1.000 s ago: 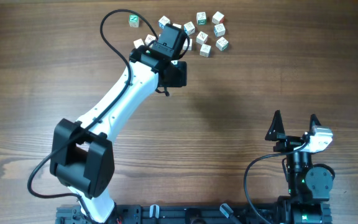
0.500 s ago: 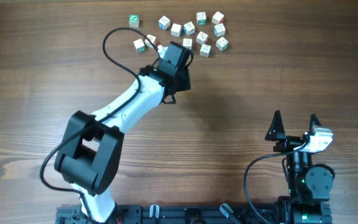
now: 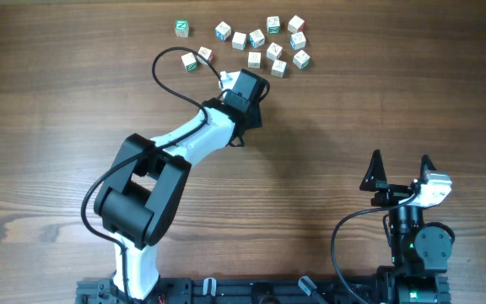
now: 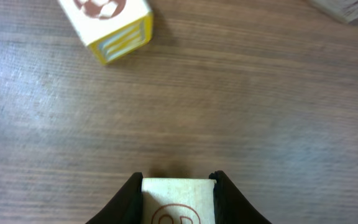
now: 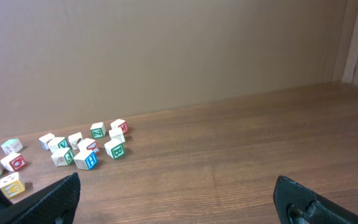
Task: Form a horizontal line
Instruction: 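Lift the block and carry it toward the table center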
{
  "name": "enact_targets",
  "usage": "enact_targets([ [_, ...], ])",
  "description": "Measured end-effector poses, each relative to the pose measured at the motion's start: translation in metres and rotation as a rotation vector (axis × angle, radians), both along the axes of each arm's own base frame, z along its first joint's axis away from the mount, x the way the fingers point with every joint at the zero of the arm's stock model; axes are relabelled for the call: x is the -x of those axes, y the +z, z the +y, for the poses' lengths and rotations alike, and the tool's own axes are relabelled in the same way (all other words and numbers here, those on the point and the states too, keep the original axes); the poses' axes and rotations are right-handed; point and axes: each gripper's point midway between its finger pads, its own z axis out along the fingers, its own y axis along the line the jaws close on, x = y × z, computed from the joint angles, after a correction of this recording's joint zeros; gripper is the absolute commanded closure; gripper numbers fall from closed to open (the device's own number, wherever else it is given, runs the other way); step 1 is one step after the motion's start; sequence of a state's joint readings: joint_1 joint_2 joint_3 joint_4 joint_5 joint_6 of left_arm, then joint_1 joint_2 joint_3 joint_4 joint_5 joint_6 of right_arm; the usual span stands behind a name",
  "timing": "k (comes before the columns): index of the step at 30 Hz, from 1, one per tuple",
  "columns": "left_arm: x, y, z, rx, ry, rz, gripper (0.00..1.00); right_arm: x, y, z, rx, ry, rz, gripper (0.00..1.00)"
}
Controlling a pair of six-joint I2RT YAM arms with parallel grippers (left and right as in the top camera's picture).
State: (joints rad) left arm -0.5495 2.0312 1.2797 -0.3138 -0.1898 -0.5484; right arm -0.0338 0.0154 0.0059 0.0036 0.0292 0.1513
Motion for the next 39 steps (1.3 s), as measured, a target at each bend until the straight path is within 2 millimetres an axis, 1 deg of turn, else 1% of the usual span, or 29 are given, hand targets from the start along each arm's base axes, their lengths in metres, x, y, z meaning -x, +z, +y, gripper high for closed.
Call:
enact_targets([
  [2, -0.002, 0.002, -0.003, 0.0, -0.001, -0.019, 0.74, 0.0, 0.0, 0.0, 0.0, 0.0, 0.0, 0.0],
  [11, -0.008, 0.005, 0.008, -0.057, 0.036, -0.057, 0.72, 0.0, 0.0, 0.0, 0.0, 0.0, 0.0, 0.0],
  [13, -0.007, 0.003, 0.011, -0.069, 0.041, -0.058, 0.69, 0.0, 0.0, 0.0, 0.0, 0.0, 0.0, 0.0],
  [17, -0.004, -0.007, 0.016, -0.089, 0.049, -0.055, 0.68, 0.0, 0.0, 0.0, 0.0, 0.0, 0.0, 0.0],
  [23, -0.01, -0.008, 0.015, -0.088, 0.059, -0.087, 0.66, 0.0, 0.0, 0.0, 0.0, 0.0, 0.0, 0.0],
  [39, -0.007, -0.014, 0.016, -0.1, 0.054, -0.071, 0.63, 0.0, 0.0, 0.0, 0.0, 0.0, 0.0, 0.0],
])
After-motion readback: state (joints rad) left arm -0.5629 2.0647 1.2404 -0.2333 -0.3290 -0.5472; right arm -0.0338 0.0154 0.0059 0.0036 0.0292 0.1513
